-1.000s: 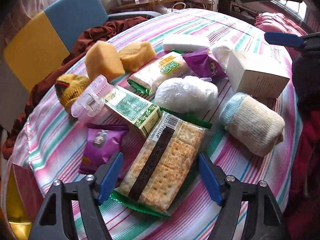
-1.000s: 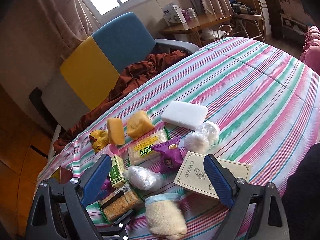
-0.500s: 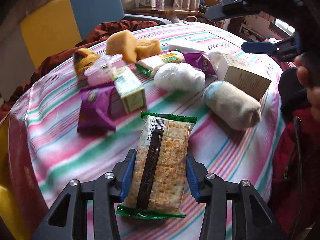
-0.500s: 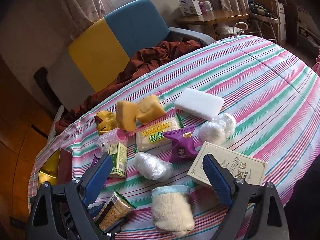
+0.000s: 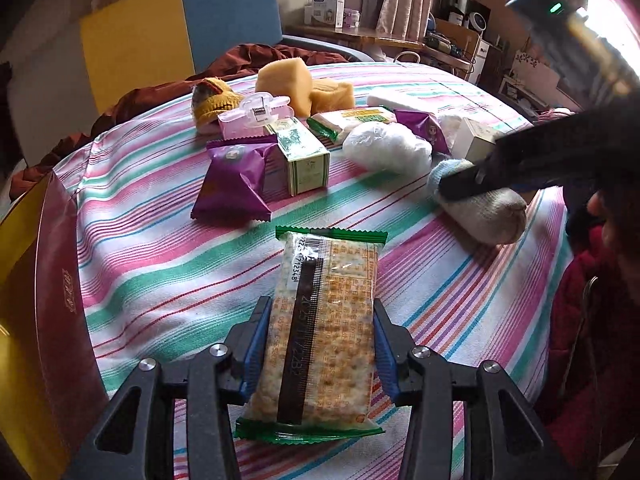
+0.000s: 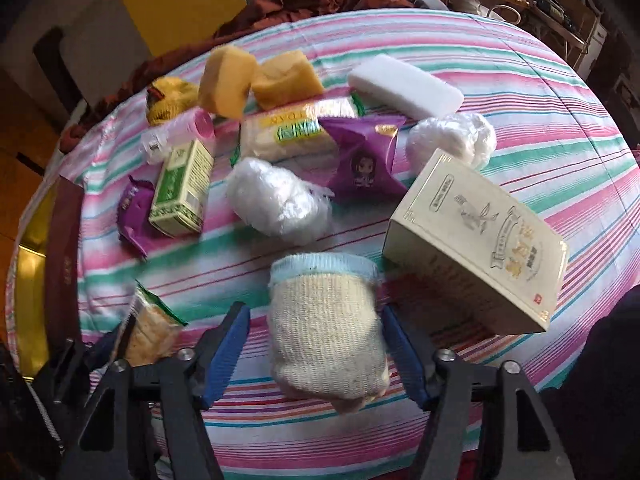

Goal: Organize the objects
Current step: 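Grasp the cracker packet with the left gripper while the right grasps the knitted sock roll, then carry the cracker packet into the gold tray and open the left gripper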

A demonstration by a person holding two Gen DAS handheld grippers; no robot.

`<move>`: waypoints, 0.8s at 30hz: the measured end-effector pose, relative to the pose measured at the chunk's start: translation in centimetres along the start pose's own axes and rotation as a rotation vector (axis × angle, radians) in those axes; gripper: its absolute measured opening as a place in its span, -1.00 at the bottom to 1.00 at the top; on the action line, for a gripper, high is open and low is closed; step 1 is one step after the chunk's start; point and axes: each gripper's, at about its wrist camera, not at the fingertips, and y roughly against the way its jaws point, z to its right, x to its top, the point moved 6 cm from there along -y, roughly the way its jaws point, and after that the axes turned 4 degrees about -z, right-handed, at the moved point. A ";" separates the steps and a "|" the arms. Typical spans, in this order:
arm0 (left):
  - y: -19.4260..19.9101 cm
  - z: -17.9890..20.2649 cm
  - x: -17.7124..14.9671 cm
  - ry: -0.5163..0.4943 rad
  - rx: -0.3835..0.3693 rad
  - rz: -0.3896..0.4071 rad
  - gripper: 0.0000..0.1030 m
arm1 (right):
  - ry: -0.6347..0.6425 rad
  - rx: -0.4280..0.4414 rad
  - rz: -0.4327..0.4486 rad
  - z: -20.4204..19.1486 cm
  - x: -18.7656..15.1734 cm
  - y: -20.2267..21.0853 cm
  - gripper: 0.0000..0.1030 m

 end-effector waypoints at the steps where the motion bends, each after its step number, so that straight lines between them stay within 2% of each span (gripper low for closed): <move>1: 0.1 0.0 -0.1 0.001 -0.001 0.004 -0.08 | 0.021 -0.046 -0.010 -0.1 0.0 -0.6 0.06; 3: 0.6 0.0 -0.4 0.002 0.005 0.008 -0.09 | 0.050 -0.062 0.012 -0.6 0.1 -0.7 0.04; 6: 0.7 0.0 -0.3 0.017 0.010 0.007 -0.11 | 0.146 0.027 0.034 -2.8 -0.4 -0.4 0.04; 8: 1.5 -0.2 -0.4 0.039 -0.002 0.011 -0.11 | 0.255 0.017 0.027 -4.8 -1.2 -0.9 0.04; 10: 3.0 -0.6 -0.2 0.058 -0.010 0.046 -0.11 | 0.332 -0.034 0.034 -6.0 -1.8 -1.3 0.04; 14: 6.8 -2.9 -0.1 0.131 0.003 0.108 -0.10 | 0.350 -0.034 0.036 -6.1 -2.0 -1.3 0.04; 19: 12.6 -8.5 -0.9 0.268 0.057 0.189 -0.10 | 0.362 -0.052 0.041 -6.3 -2.1 -1.4 0.04; 22: 15.2 -13.2 -2.2 0.330 0.155 0.219 -0.10 | 0.362 -0.055 0.042 -6.1 -2.0 -1.4 0.04; 24: 16.0 -16.5 -3.5 0.379 0.218 0.210 -0.10 | 0.368 -0.065 0.043 -6.7 -1.7 -1.4 0.04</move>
